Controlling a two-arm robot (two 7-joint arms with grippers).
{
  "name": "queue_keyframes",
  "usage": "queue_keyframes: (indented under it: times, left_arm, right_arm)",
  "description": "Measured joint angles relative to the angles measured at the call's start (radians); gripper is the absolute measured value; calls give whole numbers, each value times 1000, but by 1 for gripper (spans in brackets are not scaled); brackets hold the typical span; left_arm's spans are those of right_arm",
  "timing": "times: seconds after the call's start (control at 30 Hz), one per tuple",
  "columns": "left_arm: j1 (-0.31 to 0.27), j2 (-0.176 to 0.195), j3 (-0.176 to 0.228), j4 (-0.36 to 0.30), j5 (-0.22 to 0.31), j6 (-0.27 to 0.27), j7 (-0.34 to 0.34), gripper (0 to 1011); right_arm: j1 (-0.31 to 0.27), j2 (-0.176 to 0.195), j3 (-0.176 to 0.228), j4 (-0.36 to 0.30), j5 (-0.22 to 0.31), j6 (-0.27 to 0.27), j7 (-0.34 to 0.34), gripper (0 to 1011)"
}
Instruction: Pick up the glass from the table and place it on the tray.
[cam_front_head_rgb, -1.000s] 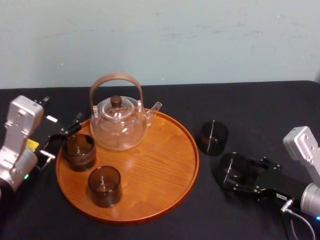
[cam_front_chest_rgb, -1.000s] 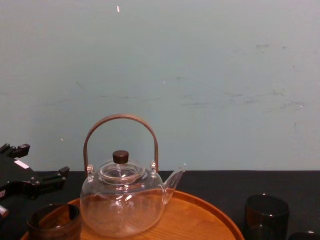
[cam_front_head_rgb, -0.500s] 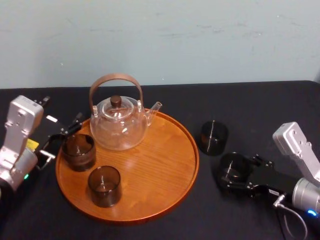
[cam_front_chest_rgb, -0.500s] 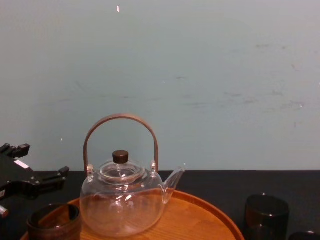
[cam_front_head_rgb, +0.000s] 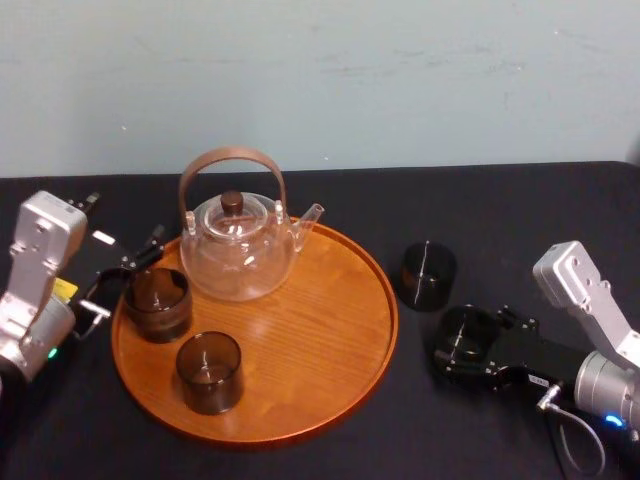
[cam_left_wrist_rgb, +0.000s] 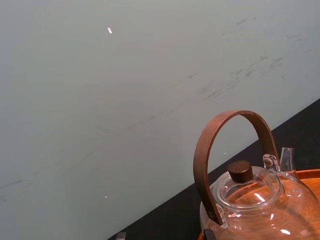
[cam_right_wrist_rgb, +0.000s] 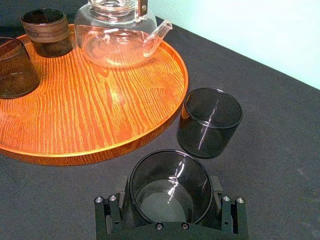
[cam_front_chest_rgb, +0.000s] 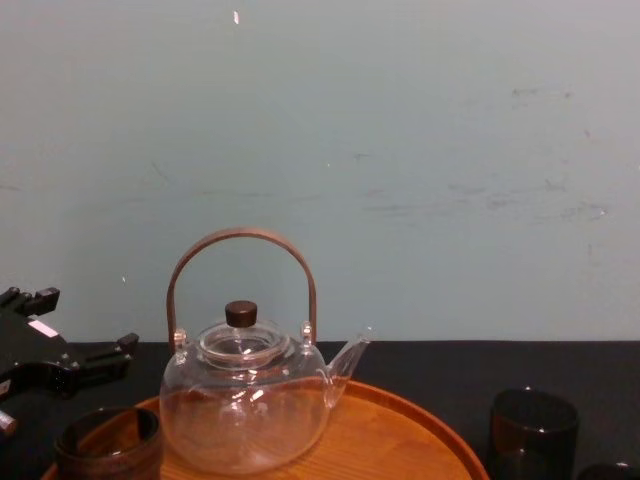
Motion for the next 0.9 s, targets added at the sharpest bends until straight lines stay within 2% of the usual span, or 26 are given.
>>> queue_keyframes:
  times: [0.33, 0.5, 0.9]
  left_arm:
    - [0, 0, 0, 0, 0, 0, 0, 1001]
    - [0, 0, 0, 0, 0, 0, 0, 1001]
    - [0, 0, 0, 0, 0, 0, 0, 1001]
  right_arm:
    - [-1, 1, 2, 0, 2, -1, 1, 997]
    - [-1, 1, 3, -1, 3, -1, 1, 908]
    - [-2, 2, 4, -2, 5, -1, 2, 908]
